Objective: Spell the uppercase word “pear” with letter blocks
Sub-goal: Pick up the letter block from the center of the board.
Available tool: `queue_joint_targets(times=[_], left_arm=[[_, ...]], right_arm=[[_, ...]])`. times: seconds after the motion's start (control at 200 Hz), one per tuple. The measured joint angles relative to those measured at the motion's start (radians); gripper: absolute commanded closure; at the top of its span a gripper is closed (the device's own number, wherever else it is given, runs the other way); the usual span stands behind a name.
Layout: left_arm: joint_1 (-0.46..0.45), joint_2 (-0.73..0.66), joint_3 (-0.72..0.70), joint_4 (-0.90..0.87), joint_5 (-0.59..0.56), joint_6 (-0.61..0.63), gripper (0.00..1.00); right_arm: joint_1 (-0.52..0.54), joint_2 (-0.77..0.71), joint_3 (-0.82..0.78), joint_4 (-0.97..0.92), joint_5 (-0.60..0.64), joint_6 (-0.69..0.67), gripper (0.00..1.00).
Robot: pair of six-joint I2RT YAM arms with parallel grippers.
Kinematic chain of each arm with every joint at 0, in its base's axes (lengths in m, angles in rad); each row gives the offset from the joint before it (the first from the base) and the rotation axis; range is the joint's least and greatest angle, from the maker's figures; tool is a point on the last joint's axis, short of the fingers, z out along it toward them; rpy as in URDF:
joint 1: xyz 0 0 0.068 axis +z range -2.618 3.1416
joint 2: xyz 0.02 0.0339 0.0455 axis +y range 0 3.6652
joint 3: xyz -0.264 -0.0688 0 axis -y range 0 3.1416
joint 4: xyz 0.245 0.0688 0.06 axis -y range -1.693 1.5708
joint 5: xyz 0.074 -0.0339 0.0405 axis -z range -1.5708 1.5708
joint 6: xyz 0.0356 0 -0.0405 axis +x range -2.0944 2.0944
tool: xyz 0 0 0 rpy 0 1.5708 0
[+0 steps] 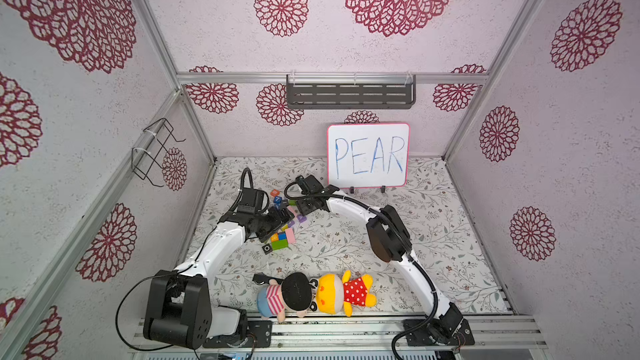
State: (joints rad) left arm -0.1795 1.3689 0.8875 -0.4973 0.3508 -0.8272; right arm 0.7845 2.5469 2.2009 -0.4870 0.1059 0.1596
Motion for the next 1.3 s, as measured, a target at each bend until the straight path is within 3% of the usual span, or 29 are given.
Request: queue_joint_targets(times=[0.135,0.926,1.296], left_arm=[[0.000,0.009,0.000,0.006,0.000,0.000,0.02],[0.000,0.030,0.010,0.013,0.005,-0.001,0.02],[0.000,-0.004,0.009,0.012,0.005,-0.001,0.02]], right_arm=[[-0.014,0.006,0.014,-0.014,-0.002,0.004,0.41],[-0.035,-0.018,-0.036,0.031,-0.161,-0.010,0.48],[-0.008,-0.020,-0.037,0.018,-0.079,-0.014,0.56]])
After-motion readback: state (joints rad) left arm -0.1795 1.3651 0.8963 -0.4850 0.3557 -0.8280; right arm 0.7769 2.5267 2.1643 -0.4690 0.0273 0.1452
